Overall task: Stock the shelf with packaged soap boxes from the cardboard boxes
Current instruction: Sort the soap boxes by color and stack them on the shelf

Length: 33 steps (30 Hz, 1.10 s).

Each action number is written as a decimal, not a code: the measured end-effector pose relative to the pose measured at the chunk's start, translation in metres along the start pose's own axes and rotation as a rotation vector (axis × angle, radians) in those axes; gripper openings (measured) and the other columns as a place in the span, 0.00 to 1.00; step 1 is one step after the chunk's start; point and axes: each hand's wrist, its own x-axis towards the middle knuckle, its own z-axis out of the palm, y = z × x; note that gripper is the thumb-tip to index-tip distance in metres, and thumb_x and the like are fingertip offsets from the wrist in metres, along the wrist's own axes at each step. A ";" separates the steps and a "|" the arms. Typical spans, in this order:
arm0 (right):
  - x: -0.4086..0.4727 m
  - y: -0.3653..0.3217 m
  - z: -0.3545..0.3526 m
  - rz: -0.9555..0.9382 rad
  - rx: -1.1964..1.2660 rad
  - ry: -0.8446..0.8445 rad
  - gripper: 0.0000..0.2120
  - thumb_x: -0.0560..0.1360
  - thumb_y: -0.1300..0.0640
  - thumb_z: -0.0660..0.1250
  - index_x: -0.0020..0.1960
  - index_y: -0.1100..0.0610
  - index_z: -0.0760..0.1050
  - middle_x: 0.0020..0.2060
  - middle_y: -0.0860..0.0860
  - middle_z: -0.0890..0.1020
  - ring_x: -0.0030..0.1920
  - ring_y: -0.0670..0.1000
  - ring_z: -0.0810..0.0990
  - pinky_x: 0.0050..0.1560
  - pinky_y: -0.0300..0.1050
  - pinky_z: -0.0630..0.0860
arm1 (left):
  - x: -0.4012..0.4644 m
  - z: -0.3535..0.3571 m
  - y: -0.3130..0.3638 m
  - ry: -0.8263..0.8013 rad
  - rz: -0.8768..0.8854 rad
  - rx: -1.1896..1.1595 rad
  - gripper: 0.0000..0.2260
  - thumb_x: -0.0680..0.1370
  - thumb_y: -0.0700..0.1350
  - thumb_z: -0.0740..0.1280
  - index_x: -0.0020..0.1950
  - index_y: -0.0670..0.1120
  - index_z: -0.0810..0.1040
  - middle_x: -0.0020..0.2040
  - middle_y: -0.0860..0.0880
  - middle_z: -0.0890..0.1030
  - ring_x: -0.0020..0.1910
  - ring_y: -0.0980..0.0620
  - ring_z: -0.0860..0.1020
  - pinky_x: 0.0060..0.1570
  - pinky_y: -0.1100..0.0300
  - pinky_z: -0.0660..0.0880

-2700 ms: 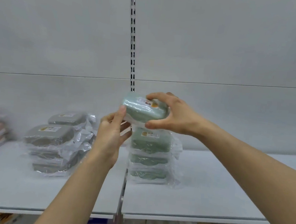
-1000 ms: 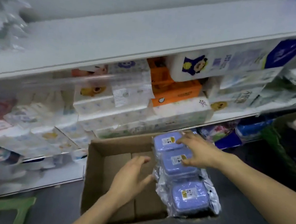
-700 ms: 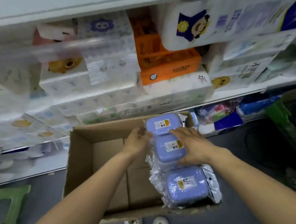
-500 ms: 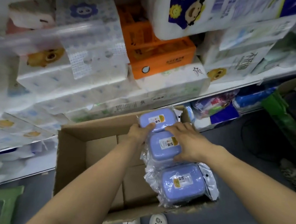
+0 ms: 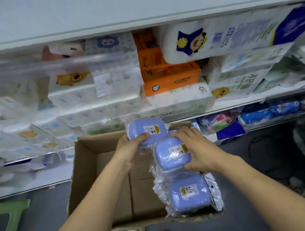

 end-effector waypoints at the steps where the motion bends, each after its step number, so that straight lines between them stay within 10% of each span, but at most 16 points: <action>1: -0.002 -0.005 -0.009 -0.019 0.003 0.025 0.43 0.63 0.53 0.73 0.74 0.49 0.58 0.69 0.46 0.63 0.69 0.50 0.60 0.67 0.46 0.65 | -0.014 -0.009 0.008 0.001 0.050 -0.013 0.13 0.74 0.38 0.73 0.58 0.41 0.80 0.49 0.41 0.85 0.42 0.43 0.84 0.40 0.53 0.80; 10: -0.004 -0.068 -0.113 -0.059 0.234 0.328 0.40 0.62 0.53 0.77 0.68 0.46 0.61 0.59 0.45 0.68 0.60 0.47 0.66 0.58 0.42 0.68 | -0.119 -0.092 0.120 -0.002 0.427 0.348 0.29 0.64 0.48 0.81 0.61 0.48 0.74 0.54 0.46 0.83 0.51 0.47 0.83 0.50 0.50 0.82; 22: 0.071 -0.167 -0.247 -0.150 0.190 0.531 0.38 0.59 0.40 0.74 0.66 0.45 0.66 0.55 0.45 0.72 0.55 0.49 0.72 0.50 0.42 0.71 | -0.138 -0.132 0.308 0.058 0.669 0.382 0.22 0.66 0.44 0.79 0.55 0.42 0.74 0.45 0.47 0.80 0.38 0.54 0.78 0.31 0.70 0.73; 33: 0.173 -0.188 -0.277 0.111 -0.053 0.348 0.42 0.66 0.43 0.74 0.74 0.51 0.59 0.57 0.50 0.69 0.56 0.52 0.66 0.56 0.50 0.73 | -0.033 -0.137 0.406 0.020 0.486 0.996 0.29 0.73 0.57 0.74 0.71 0.50 0.70 0.61 0.48 0.79 0.55 0.49 0.80 0.59 0.55 0.76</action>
